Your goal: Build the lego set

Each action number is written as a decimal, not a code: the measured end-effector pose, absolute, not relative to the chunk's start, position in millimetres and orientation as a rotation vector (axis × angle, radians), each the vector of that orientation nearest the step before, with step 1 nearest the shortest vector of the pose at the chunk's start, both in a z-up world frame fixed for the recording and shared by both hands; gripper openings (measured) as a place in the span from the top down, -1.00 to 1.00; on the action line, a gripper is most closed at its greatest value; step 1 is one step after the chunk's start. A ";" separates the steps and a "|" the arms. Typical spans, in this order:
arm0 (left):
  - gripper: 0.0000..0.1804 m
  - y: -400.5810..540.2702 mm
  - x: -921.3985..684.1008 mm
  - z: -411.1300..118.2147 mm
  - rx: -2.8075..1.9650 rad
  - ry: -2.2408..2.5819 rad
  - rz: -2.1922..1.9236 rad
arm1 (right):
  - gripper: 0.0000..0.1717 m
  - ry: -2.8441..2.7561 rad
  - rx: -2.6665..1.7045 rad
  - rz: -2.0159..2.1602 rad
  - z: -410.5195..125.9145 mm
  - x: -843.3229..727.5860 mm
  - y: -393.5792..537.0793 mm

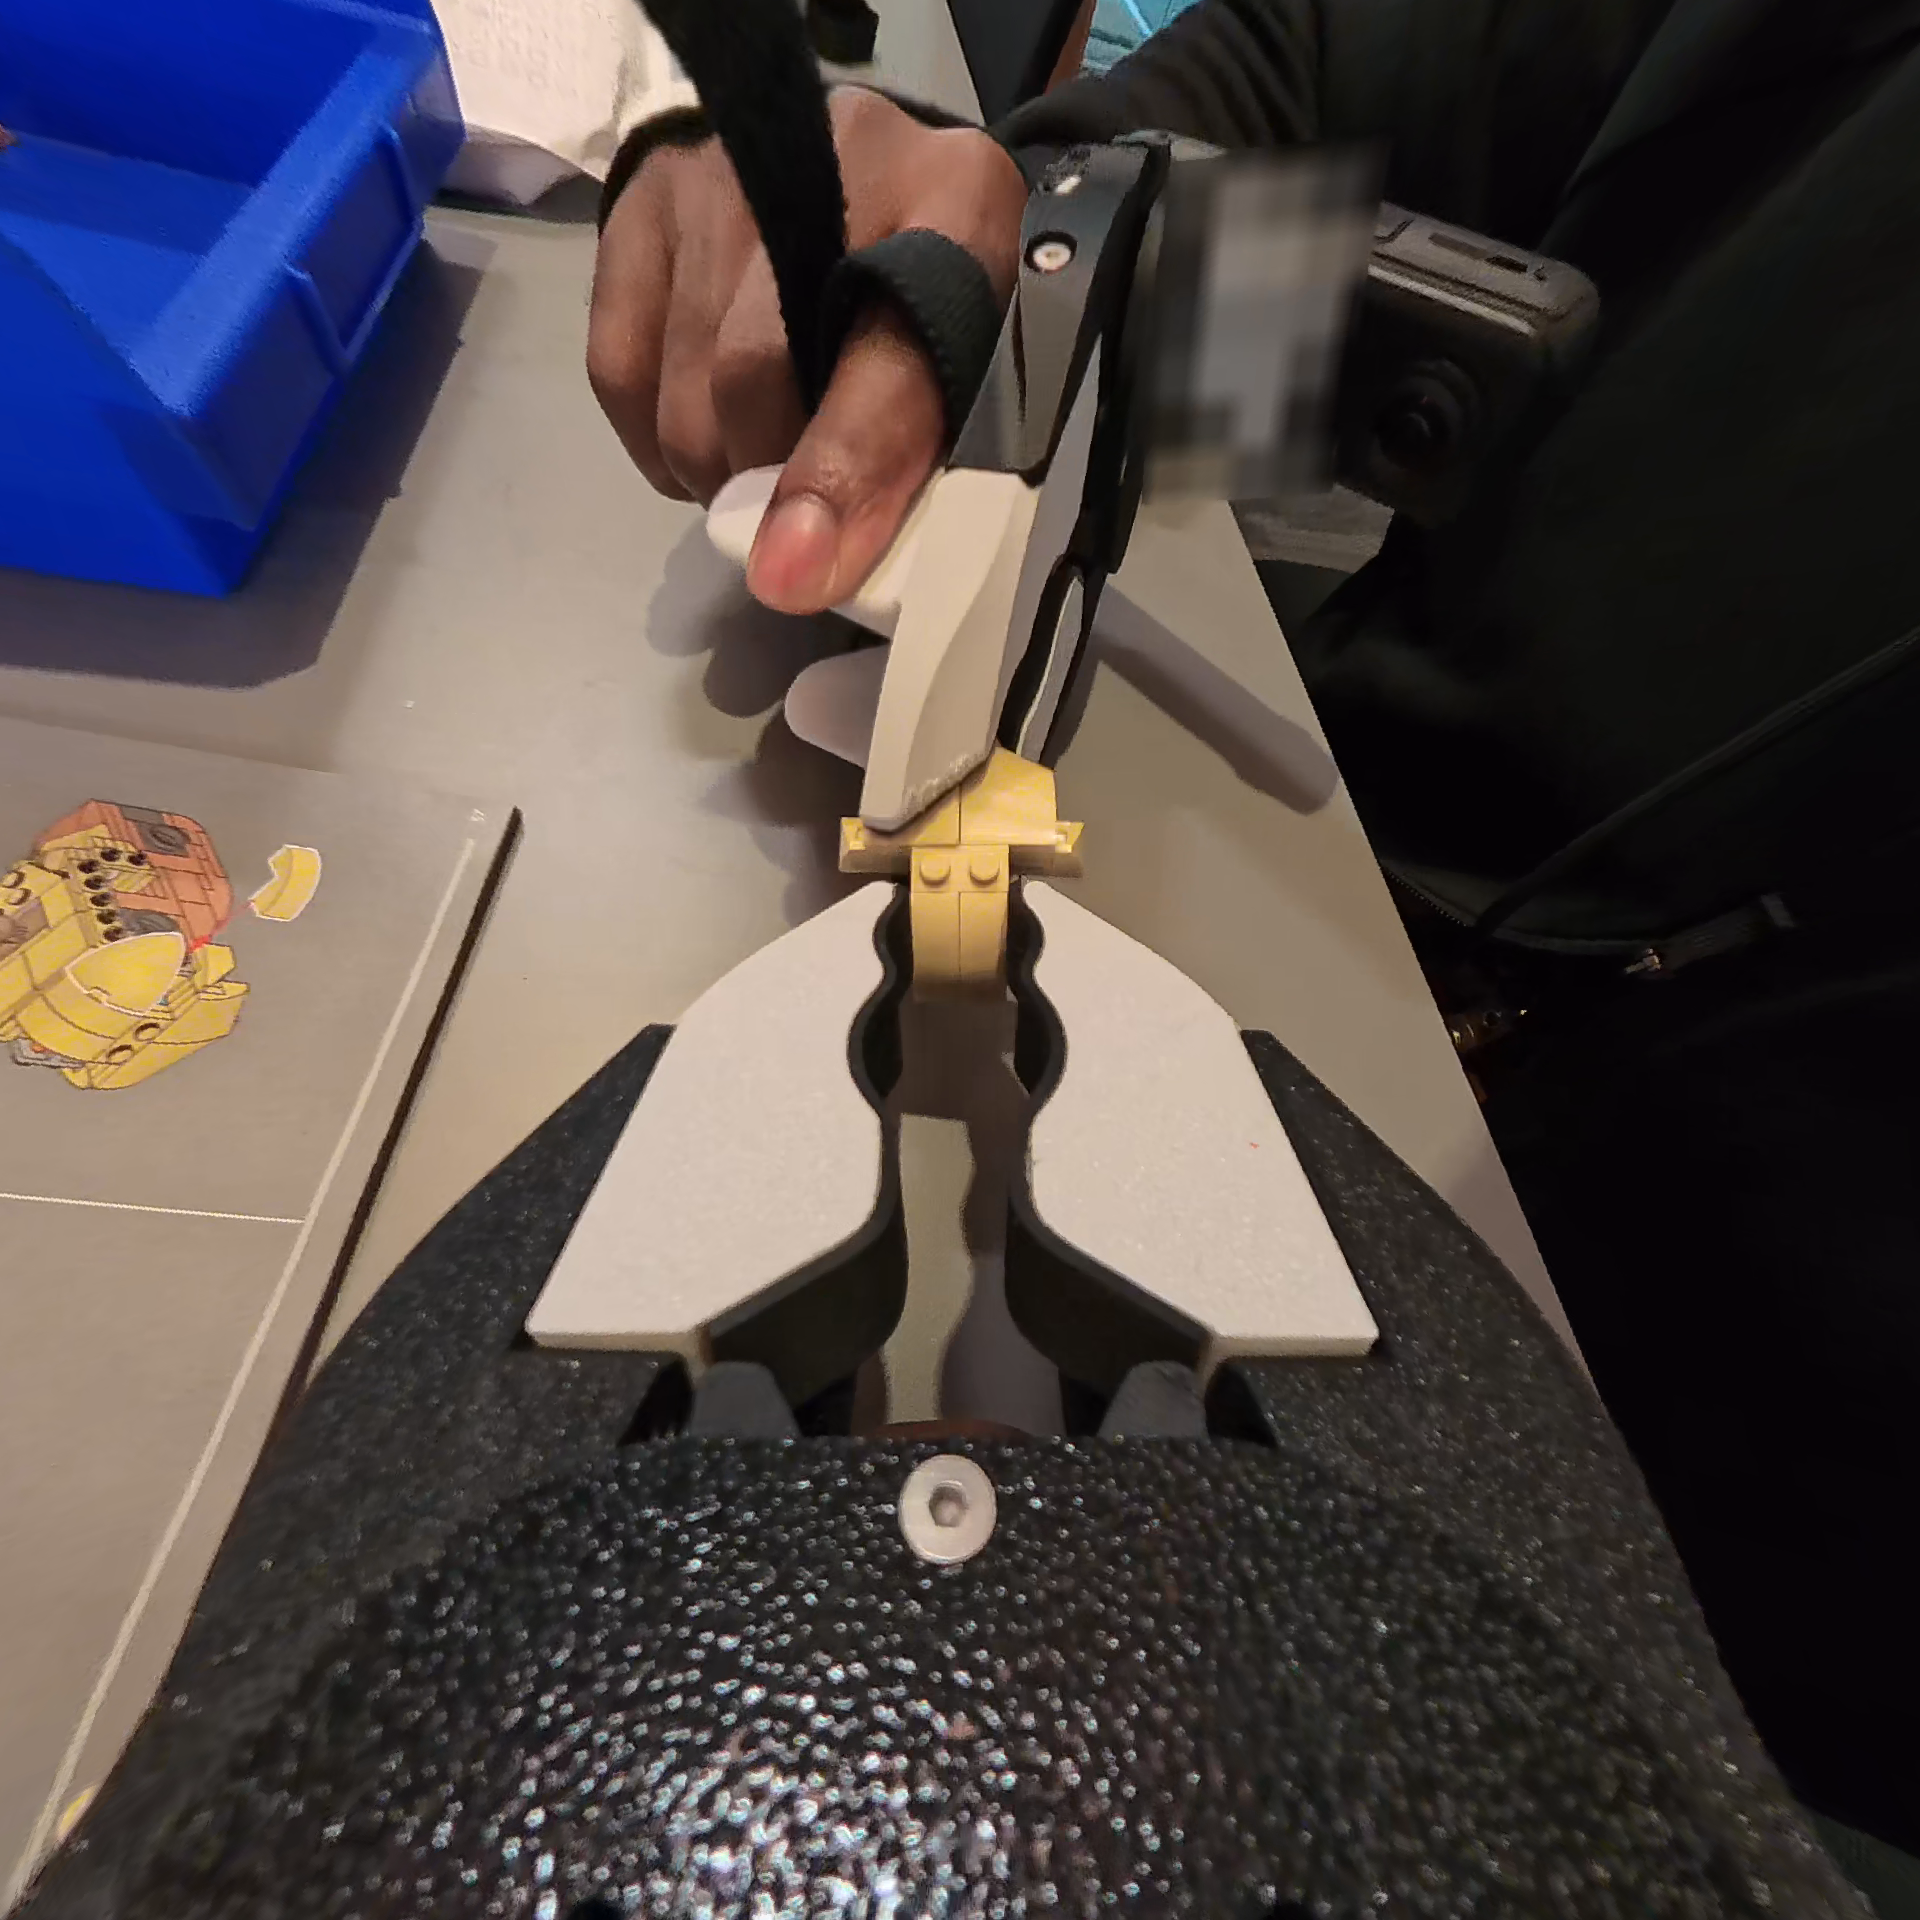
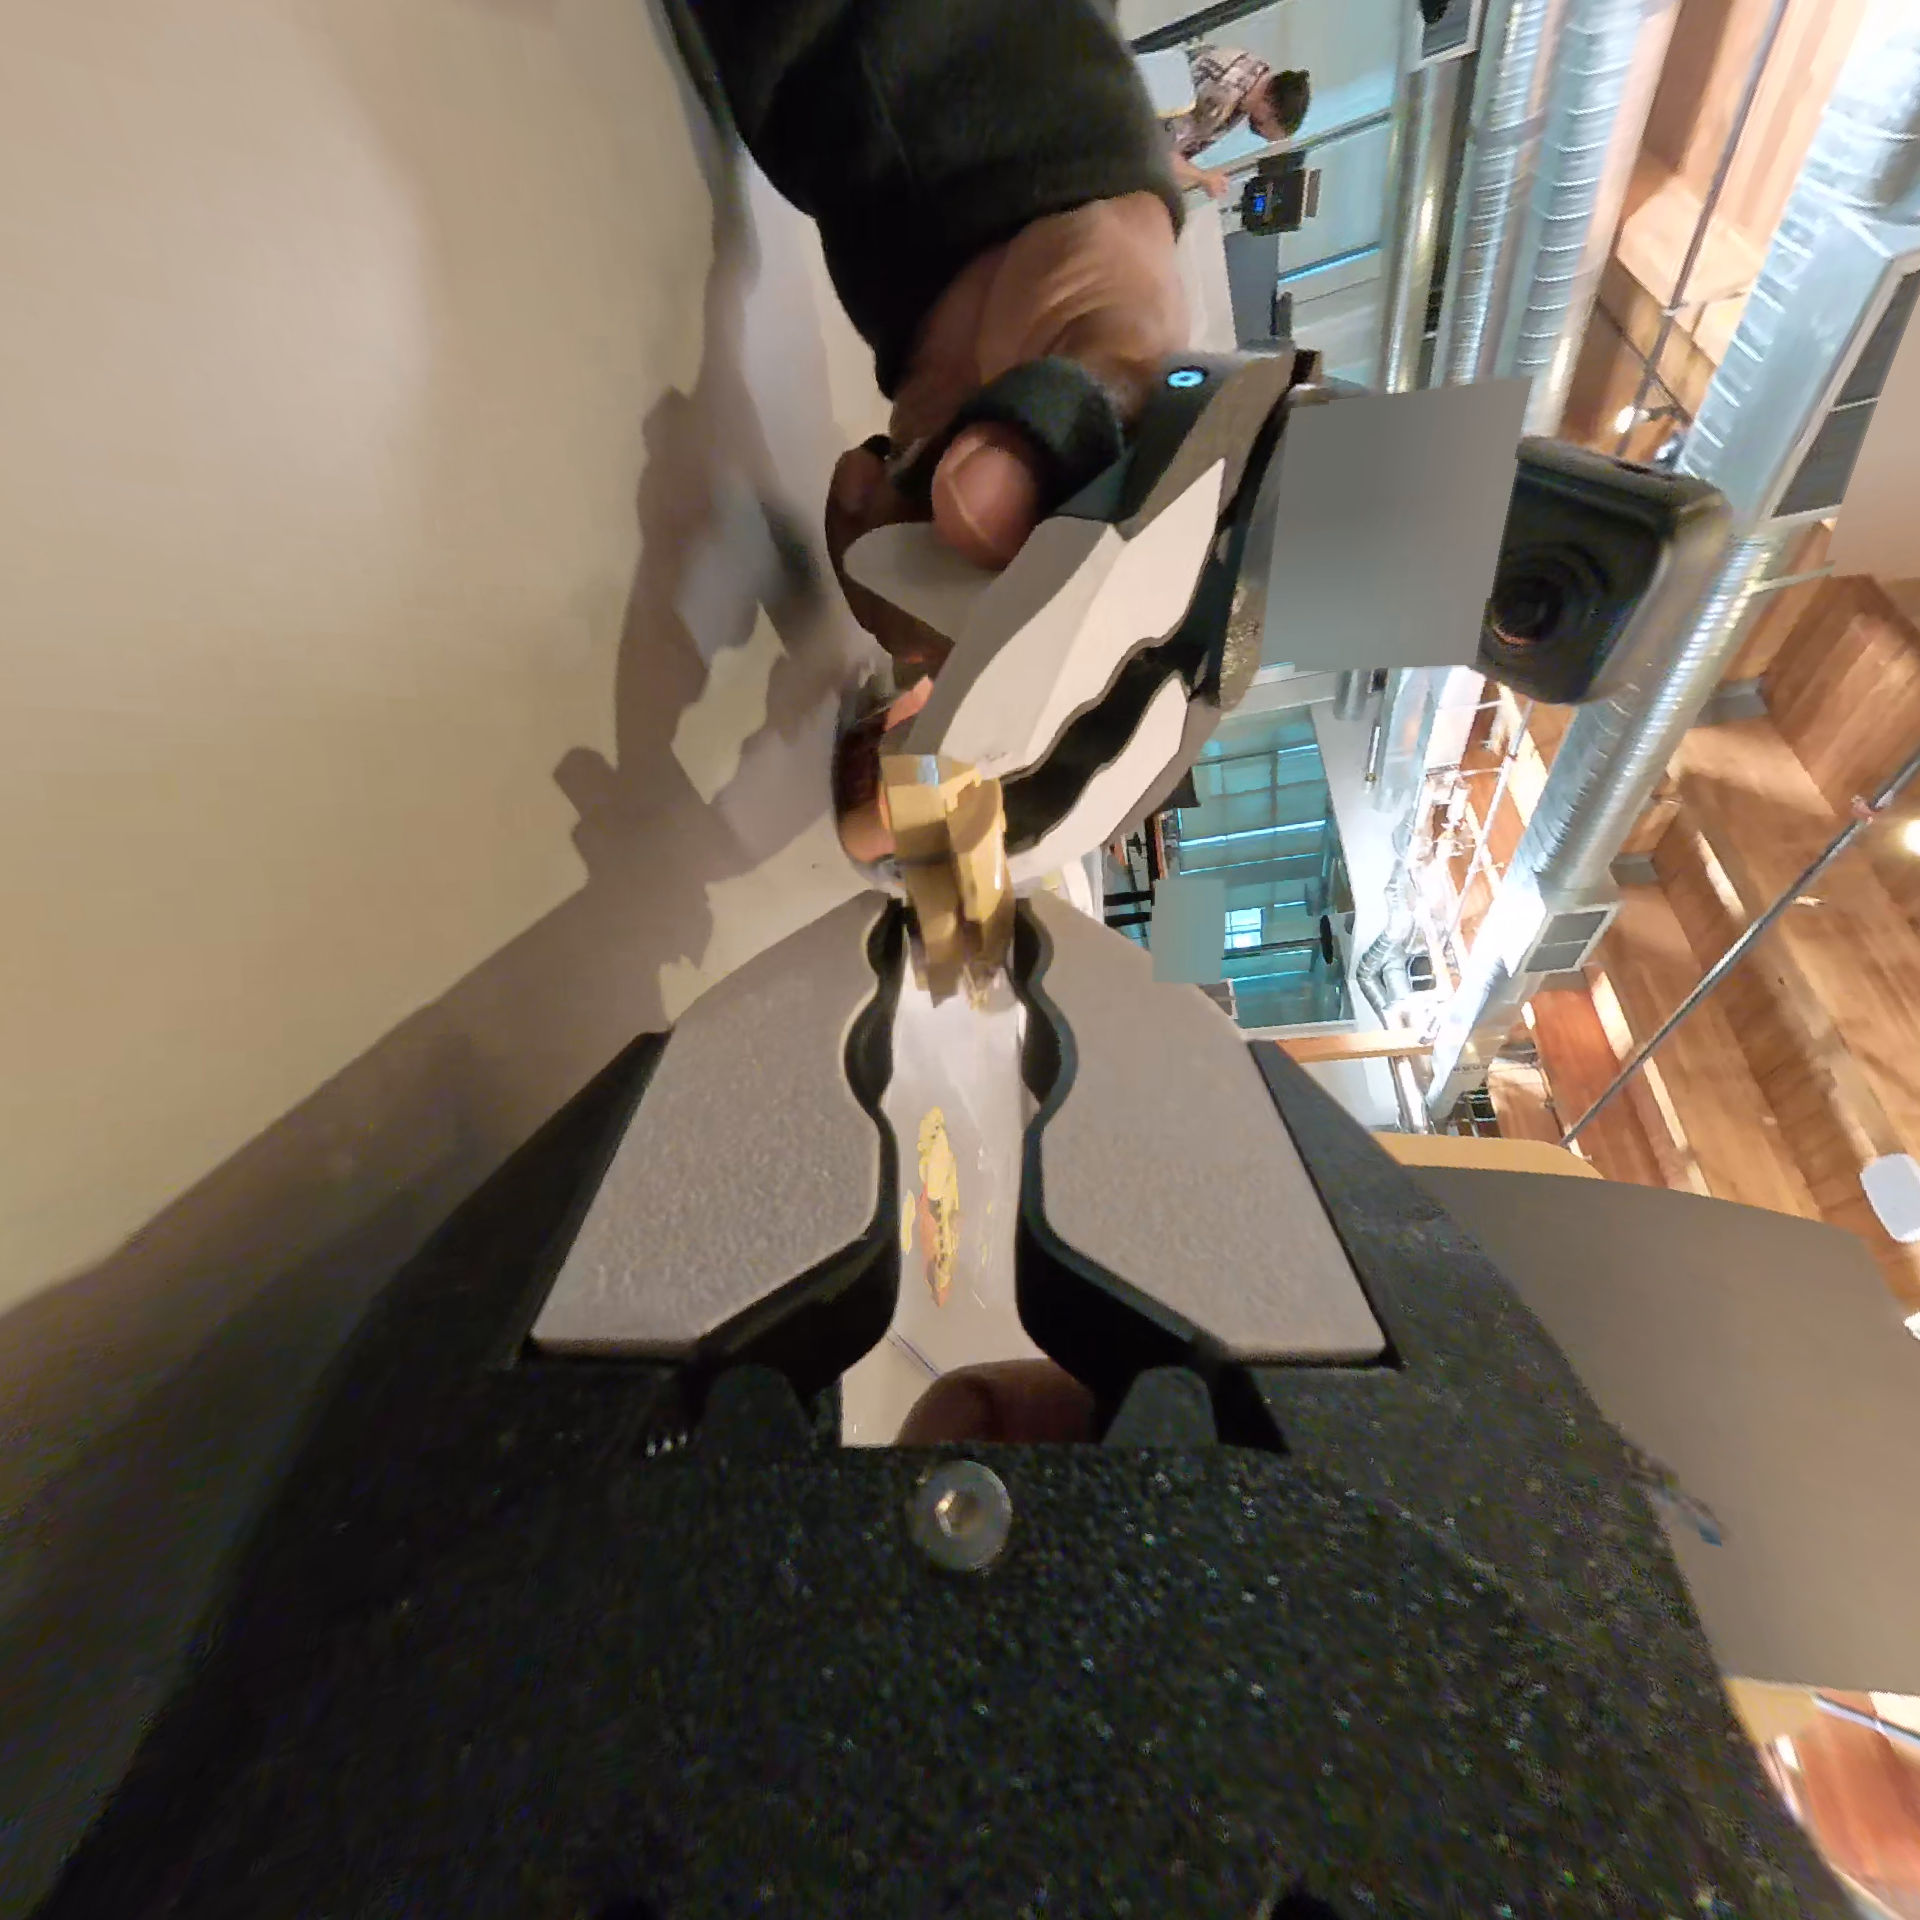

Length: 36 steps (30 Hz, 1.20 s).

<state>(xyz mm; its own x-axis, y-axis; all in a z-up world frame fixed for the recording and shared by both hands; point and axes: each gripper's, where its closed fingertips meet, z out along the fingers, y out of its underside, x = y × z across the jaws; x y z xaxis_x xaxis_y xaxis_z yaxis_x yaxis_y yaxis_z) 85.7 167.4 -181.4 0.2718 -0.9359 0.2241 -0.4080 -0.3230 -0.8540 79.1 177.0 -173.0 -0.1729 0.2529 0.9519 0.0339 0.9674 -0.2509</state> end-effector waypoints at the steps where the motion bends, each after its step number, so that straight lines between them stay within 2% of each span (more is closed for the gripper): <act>1: 0.82 167.6 84.8 -180.8 -1.861 1.211 -0.995 | 0.75 -1.732 -0.220 0.200 -171.9 79.4 177.8; 9: 0.82 159.0 82.1 -179.4 -1.813 1.273 -1.054 | 0.49 -1.782 -0.263 0.397 -171.7 83.8 165.5; 12: 0.82 153.2 84.5 -181.1 -1.802 1.316 -1.072 | 0.57 -1.773 -0.215 0.394 -171.1 84.3 158.2; 16: 0.82 150.2 87.6 -180.6 -1.793 1.330 -1.092 | 0.79 -1.762 -0.169 0.408 -169.5 85.3 149.9; 36: 0.81 147.3 89.9 -182.2 -1.743 1.396 -1.023 | 0.82 -1.837 -0.150 0.334 -171.0 87.5 146.4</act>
<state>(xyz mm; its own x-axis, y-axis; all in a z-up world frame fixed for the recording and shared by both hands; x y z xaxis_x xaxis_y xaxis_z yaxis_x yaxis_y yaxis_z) 89.9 147.3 -182.2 0.1190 -0.9792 0.1644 -0.4522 -0.2008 -0.8690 87.5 146.4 -171.0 -0.2892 0.2726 0.9176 -0.0684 0.9503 -0.3038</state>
